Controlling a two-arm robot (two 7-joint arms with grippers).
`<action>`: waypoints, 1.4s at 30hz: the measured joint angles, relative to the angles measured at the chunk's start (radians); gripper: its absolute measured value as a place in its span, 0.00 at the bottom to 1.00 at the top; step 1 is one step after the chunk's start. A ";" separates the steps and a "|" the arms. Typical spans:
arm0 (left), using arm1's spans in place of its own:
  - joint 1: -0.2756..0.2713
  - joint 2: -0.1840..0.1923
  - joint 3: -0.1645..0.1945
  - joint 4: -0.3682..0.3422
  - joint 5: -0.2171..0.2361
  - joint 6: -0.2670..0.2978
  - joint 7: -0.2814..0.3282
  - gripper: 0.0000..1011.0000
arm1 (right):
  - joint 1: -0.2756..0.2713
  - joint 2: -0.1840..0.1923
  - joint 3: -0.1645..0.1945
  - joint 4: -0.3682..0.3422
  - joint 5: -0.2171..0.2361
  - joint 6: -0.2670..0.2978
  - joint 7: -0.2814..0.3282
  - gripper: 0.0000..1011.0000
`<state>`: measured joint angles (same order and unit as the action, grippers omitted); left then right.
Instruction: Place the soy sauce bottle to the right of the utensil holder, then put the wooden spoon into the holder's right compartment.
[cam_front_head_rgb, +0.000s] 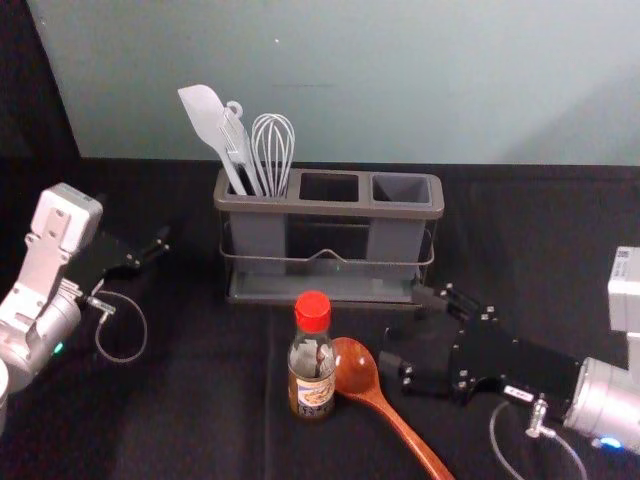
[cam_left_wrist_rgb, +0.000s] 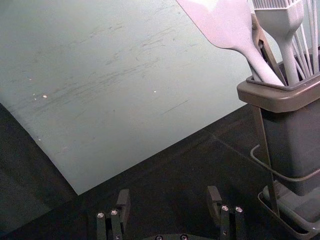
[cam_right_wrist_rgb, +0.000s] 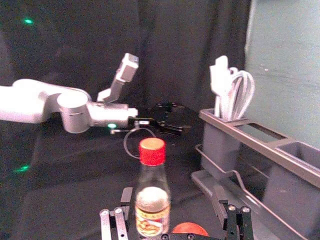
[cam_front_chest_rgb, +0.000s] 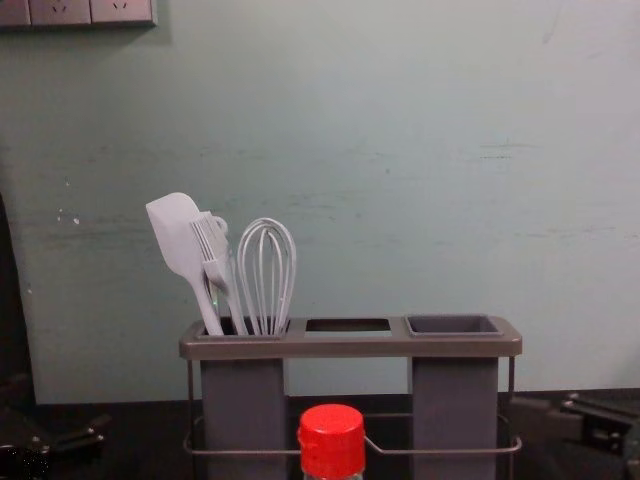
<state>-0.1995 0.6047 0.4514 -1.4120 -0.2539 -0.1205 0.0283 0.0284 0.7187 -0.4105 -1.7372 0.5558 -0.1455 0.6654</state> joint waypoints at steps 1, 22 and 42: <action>0.000 0.000 0.000 0.000 0.000 0.000 0.000 0.99 | 0.004 -0.003 -0.004 0.003 0.000 0.001 0.008 0.99; 0.000 0.000 0.000 0.000 0.000 0.000 0.000 0.99 | 0.099 -0.051 -0.102 0.059 0.042 0.010 0.139 0.99; 0.000 0.000 0.000 0.000 0.000 0.000 0.000 0.99 | 0.197 -0.128 -0.162 0.145 0.022 0.035 0.105 0.99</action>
<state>-0.1995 0.6047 0.4514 -1.4120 -0.2539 -0.1205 0.0283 0.2251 0.5906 -0.5726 -1.5925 0.5781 -0.1104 0.7705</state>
